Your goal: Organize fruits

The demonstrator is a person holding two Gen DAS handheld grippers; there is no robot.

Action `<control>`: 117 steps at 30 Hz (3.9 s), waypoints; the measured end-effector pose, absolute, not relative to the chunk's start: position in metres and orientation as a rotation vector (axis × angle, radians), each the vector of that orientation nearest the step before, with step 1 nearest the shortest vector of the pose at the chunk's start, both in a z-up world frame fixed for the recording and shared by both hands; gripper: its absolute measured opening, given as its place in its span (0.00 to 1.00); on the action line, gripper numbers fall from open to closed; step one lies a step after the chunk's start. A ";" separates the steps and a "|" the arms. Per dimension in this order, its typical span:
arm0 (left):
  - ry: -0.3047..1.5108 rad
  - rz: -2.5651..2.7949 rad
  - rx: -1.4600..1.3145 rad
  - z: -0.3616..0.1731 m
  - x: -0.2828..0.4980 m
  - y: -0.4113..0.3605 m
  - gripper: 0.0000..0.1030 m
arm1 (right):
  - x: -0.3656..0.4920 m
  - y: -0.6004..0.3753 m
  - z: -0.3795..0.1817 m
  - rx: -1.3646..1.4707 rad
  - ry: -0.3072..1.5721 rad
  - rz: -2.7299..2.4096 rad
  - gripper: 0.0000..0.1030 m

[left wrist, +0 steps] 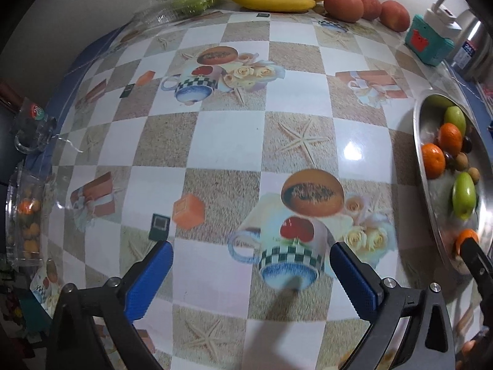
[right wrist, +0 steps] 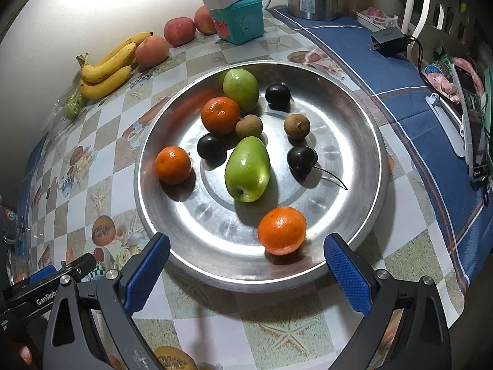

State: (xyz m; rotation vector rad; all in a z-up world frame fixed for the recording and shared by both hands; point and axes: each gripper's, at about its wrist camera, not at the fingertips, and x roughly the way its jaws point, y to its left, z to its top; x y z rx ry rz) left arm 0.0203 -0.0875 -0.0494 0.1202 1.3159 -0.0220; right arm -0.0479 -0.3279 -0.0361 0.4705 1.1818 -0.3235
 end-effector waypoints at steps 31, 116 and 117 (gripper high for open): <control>1.169 -0.006 0.074 -0.003 -0.024 -0.071 1.00 | -0.062 -0.309 -0.002 0.410 1.136 -0.298 0.97; 1.174 0.002 0.079 -0.006 -0.023 -0.065 1.00 | -0.061 -0.301 -0.008 0.393 1.162 -0.296 0.97; 1.174 0.002 0.079 -0.006 -0.023 -0.065 1.00 | -0.060 -0.301 -0.008 0.393 1.161 -0.296 0.97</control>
